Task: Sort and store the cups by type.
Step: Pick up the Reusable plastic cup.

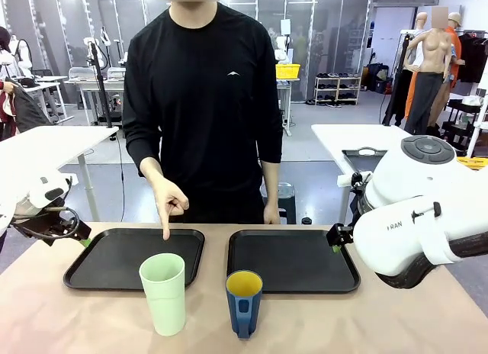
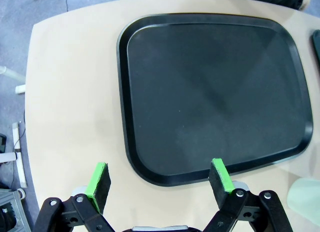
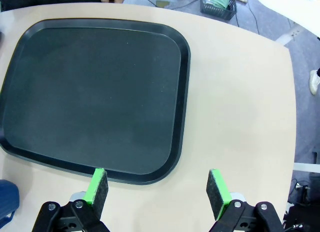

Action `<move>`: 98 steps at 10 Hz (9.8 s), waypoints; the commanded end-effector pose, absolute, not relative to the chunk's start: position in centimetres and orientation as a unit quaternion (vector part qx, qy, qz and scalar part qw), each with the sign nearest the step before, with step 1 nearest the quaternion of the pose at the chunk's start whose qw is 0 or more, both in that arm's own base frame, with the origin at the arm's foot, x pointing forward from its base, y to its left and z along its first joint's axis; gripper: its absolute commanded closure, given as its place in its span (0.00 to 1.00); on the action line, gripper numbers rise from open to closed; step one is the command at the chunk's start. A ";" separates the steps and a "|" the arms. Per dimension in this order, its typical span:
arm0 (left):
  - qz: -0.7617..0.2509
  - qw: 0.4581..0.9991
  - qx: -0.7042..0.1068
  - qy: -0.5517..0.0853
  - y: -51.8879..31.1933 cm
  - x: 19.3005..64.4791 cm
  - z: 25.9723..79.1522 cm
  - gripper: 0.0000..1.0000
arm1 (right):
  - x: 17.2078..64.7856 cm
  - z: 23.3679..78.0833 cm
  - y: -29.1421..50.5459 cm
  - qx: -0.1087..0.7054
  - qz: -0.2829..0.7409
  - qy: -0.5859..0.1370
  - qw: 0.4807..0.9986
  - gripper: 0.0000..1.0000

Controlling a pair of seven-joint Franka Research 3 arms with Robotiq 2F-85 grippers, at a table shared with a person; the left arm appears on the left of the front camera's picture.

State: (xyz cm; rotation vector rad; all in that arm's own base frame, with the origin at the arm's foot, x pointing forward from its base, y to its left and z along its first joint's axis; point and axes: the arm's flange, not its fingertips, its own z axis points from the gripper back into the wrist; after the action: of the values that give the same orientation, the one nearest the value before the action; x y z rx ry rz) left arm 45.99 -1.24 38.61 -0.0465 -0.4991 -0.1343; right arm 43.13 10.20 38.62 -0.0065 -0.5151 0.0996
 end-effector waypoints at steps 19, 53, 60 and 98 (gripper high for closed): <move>-0.655 0.750 0.074 -0.047 1.3 39.5 37.1 0.00 | 43.2 38.5 10.2 -0.004 0.054 -0.254 0.966 0.00; -0.594 0.520 -0.450 -0.417 0.5 43.2 29.9 0.00 | 43.2 38.5 10.2 -0.004 0.054 -0.254 0.966 0.00; -0.582 0.507 -0.475 -0.421 -1.9 42.6 26.0 0.00 | 43.2 38.5 10.2 -0.004 0.054 -0.254 0.966 0.00; -0.575 0.399 -0.581 -0.414 -16.7 42.8 18.8 0.08 | 43.2 38.5 10.2 -0.004 0.054 -0.254 0.966 0.00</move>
State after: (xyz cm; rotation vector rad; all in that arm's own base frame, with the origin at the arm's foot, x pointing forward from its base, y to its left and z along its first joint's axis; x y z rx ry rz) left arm 44.10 -17.30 21.89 -1.4520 -0.9909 -1.4138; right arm 43.11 10.24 38.60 -0.0059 -0.5145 0.1013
